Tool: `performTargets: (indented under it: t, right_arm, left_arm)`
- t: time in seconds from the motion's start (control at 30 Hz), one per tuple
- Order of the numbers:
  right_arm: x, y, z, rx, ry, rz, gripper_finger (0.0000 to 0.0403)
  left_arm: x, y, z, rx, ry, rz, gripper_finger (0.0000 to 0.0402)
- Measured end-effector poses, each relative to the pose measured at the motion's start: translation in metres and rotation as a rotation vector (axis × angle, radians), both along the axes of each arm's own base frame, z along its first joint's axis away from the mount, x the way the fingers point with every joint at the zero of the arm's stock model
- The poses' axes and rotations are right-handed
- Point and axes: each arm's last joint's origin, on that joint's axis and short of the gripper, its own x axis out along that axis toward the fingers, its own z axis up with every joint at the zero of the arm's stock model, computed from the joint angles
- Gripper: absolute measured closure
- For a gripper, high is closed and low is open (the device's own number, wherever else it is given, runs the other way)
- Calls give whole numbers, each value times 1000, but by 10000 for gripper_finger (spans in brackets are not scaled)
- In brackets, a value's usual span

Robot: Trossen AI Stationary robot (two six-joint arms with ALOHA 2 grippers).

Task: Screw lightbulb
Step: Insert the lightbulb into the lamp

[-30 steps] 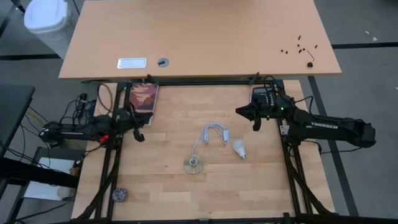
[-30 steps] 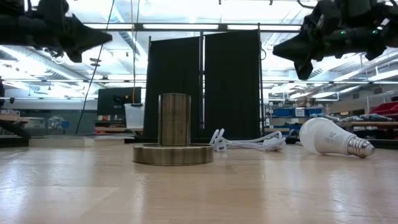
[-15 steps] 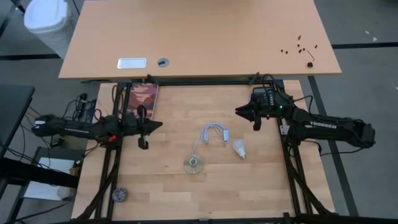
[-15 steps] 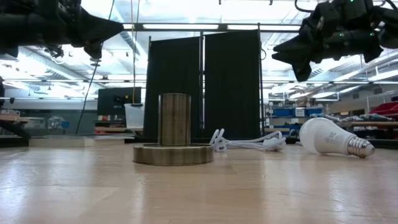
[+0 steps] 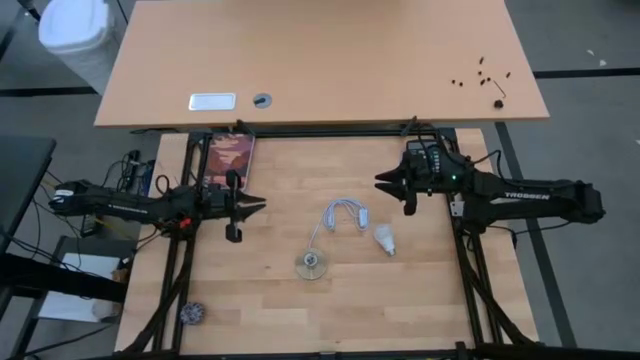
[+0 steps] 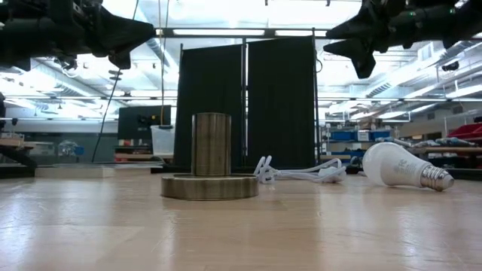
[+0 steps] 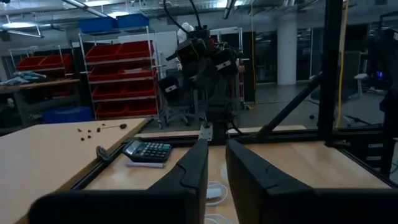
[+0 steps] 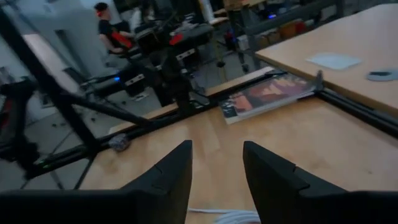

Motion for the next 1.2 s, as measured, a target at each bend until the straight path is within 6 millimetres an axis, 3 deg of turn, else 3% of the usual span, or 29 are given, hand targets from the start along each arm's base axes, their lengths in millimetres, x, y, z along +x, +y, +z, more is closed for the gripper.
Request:
performTargets:
  t: [0.3, 0.57, 0.8, 1.2]
  right_arm:
    - [2, 11, 8, 10, 63, -133, 249]
    - [2, 12, 7, 40, 67, -148, 249]
    - [2, 11, 10, 58, 35, -173, 249]
    - [25, 18, -8, 136, 106, -199, 249]
  left_arm:
    - [0, 0, 0, 23, 4, 7, 287]
    - [0, -1, 2, 43, -20, -14, 261]
    - [0, -5, 2, 44, -23, -176, 259]
    - [0, -5, 3, -28, -22, -192, 259]
